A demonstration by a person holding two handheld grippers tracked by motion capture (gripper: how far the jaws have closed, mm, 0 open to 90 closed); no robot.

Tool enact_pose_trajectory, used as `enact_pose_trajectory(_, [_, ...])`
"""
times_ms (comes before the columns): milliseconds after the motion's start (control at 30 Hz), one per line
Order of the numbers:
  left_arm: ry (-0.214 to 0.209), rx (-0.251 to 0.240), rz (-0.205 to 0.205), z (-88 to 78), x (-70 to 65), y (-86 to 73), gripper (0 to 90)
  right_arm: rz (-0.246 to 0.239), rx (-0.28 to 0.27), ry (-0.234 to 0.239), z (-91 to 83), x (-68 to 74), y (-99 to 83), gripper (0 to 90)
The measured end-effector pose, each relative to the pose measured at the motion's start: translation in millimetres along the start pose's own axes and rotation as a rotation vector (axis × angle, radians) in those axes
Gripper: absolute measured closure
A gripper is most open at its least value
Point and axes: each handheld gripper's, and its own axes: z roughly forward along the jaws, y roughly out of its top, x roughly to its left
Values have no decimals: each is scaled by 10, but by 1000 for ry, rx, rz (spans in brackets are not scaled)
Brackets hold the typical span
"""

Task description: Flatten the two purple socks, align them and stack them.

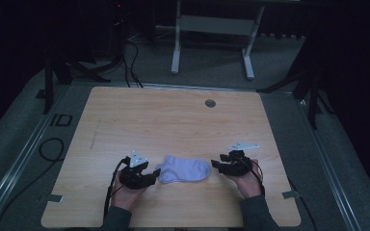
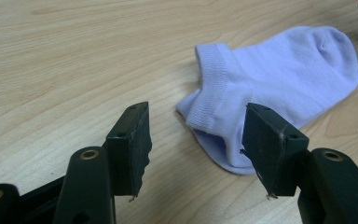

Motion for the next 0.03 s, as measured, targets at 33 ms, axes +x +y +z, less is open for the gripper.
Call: enact_pose_trajectory(33, [3,-1,-2,-1,12,1,421,4,-2,-2,-3,-13,-2,491])
